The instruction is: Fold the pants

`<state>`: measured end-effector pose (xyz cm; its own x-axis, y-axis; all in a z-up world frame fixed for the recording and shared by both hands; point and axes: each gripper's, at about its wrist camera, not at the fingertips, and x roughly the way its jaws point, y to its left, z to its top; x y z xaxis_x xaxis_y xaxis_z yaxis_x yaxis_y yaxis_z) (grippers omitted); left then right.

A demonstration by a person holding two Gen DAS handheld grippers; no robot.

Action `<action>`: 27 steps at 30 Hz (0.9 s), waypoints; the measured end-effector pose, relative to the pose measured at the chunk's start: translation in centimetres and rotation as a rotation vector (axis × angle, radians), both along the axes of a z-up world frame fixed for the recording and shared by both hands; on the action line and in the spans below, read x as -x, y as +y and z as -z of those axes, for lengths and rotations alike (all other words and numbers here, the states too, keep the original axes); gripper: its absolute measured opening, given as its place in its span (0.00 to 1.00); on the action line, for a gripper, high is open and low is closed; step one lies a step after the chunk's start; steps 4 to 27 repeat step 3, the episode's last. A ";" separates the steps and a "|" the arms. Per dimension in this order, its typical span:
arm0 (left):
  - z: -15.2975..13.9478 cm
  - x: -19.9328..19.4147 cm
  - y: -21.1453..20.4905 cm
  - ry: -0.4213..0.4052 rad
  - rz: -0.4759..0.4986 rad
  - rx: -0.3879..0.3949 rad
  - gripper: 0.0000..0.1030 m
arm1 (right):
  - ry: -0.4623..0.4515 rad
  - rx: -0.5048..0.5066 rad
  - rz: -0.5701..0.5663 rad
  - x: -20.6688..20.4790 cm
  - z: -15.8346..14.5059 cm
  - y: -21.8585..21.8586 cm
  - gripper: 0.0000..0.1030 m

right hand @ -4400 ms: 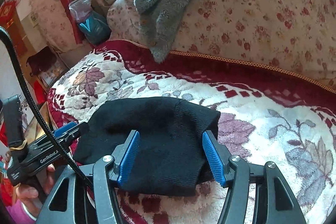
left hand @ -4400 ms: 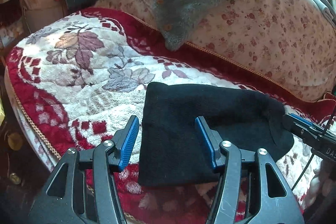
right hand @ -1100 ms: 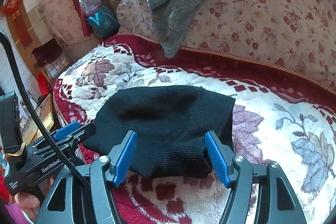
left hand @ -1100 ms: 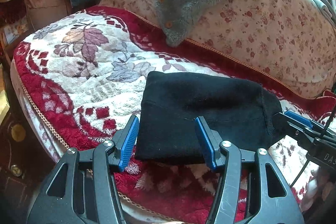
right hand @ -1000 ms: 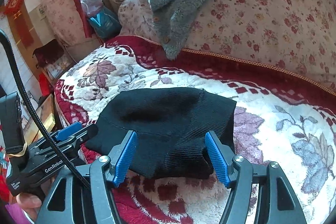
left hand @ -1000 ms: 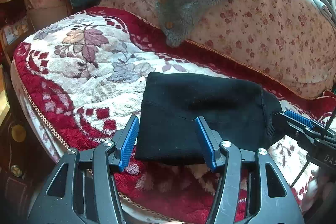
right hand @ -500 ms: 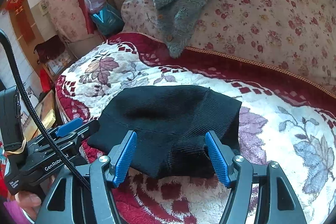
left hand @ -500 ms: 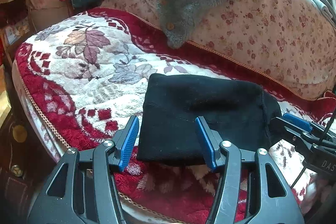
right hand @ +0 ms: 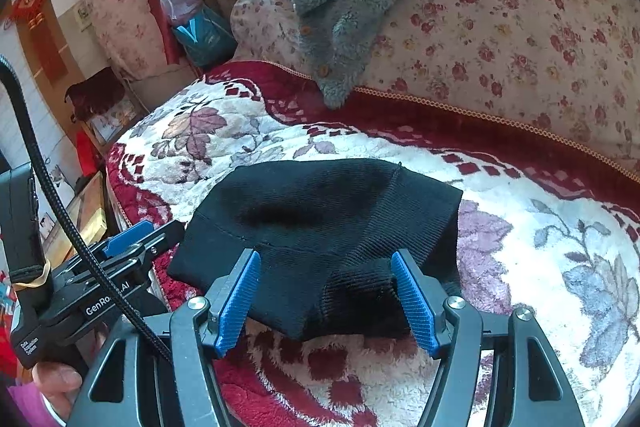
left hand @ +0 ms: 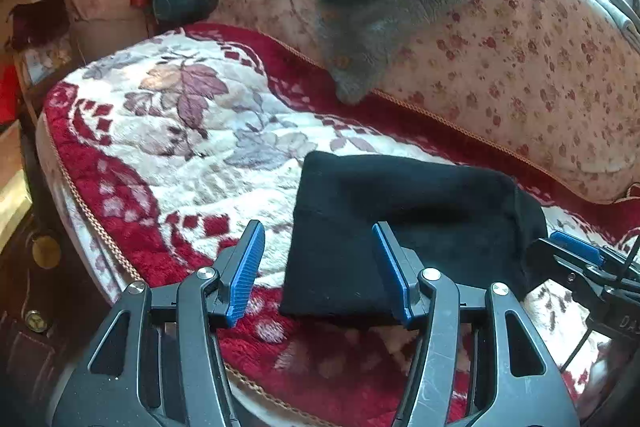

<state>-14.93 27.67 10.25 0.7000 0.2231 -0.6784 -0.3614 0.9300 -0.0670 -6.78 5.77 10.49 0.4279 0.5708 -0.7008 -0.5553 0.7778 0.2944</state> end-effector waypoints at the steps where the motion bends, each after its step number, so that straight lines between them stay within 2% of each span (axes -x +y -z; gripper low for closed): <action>1: 0.0 0.0 0.0 0.002 0.002 -0.004 0.54 | 0.001 -0.003 0.001 0.0 0.0 0.0 0.64; 27: -0.2 -0.1 -0.2 0.007 0.014 0.004 0.54 | 0.006 -0.010 0.002 0.0 0.0 -0.1 0.64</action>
